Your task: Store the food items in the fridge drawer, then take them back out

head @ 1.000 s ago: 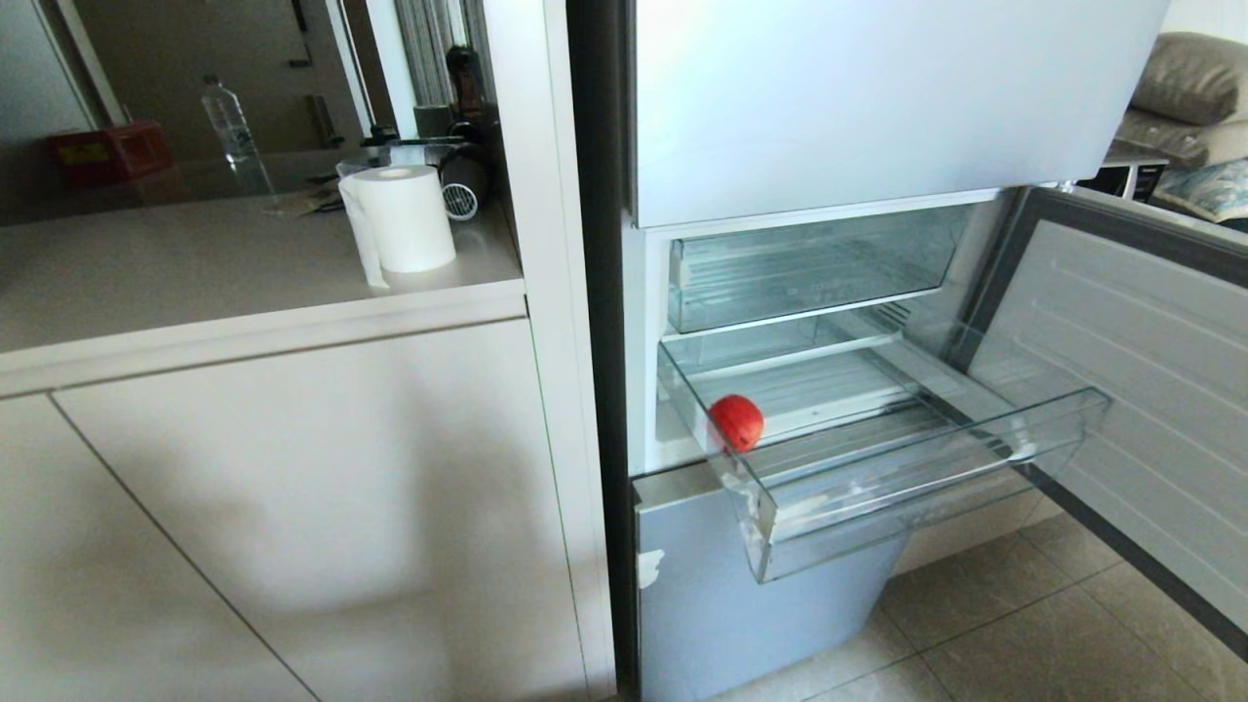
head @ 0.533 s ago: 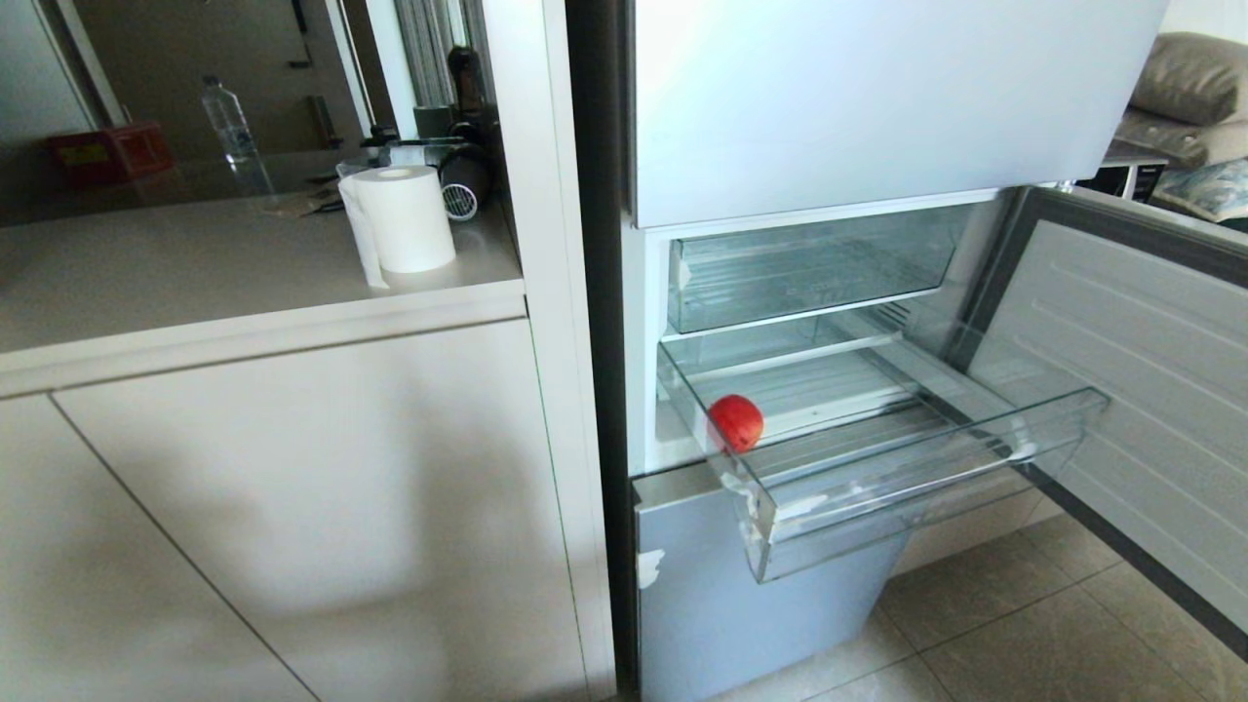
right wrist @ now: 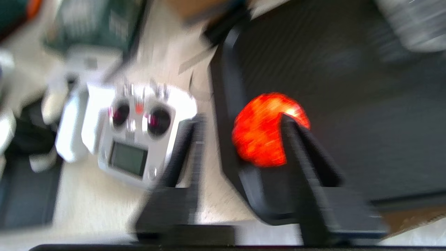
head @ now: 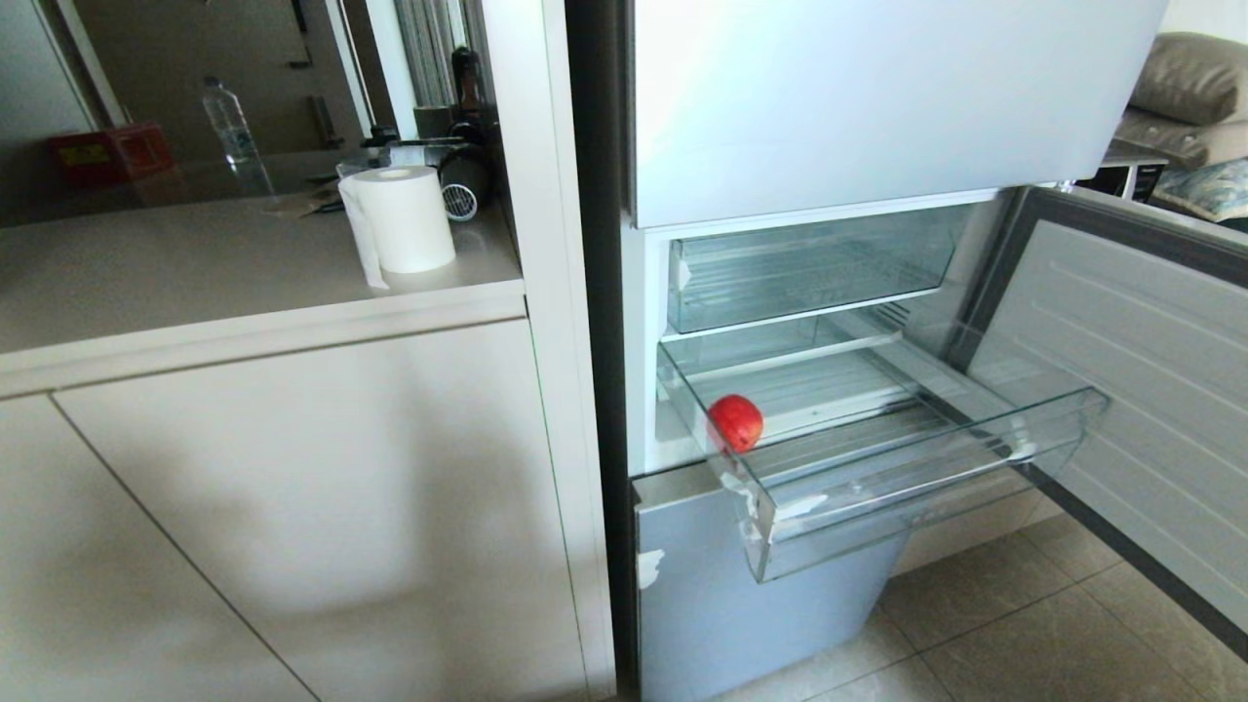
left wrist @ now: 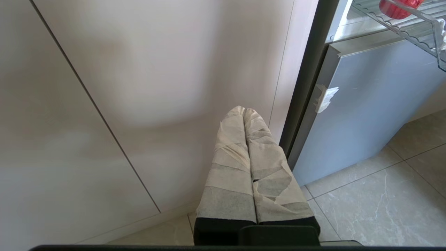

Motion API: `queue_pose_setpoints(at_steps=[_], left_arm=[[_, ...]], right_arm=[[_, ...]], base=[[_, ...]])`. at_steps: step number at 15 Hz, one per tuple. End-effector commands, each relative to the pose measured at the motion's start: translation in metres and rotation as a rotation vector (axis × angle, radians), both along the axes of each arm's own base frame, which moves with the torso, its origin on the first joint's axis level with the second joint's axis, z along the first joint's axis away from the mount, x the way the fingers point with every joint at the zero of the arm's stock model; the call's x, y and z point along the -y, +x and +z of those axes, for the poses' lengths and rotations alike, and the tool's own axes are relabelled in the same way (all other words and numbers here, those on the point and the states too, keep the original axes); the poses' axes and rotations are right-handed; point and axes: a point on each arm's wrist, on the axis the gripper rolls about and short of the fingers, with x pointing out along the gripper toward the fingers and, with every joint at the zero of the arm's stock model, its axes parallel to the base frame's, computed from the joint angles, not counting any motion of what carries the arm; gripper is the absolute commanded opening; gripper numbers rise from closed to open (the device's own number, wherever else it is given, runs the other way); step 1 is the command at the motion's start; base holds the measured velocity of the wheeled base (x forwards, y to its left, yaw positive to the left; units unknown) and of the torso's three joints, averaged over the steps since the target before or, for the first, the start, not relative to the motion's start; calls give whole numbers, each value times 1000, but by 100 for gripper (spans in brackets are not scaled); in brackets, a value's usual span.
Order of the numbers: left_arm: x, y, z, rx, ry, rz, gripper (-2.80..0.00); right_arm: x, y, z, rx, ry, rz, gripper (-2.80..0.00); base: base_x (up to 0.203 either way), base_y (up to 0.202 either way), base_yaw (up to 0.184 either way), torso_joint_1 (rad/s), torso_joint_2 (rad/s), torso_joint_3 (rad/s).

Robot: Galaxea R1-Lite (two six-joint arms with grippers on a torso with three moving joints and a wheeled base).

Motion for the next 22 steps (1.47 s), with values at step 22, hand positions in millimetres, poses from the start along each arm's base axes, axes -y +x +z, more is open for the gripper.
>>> queue_pose_setpoints(at_steps=[22], left_arm=[[0, 0, 0, -2, 0, 0, -280]], right_arm=[[53, 60, -72, -442, 10, 118, 0]], base=[[0, 0, 0, 0, 0, 0]])
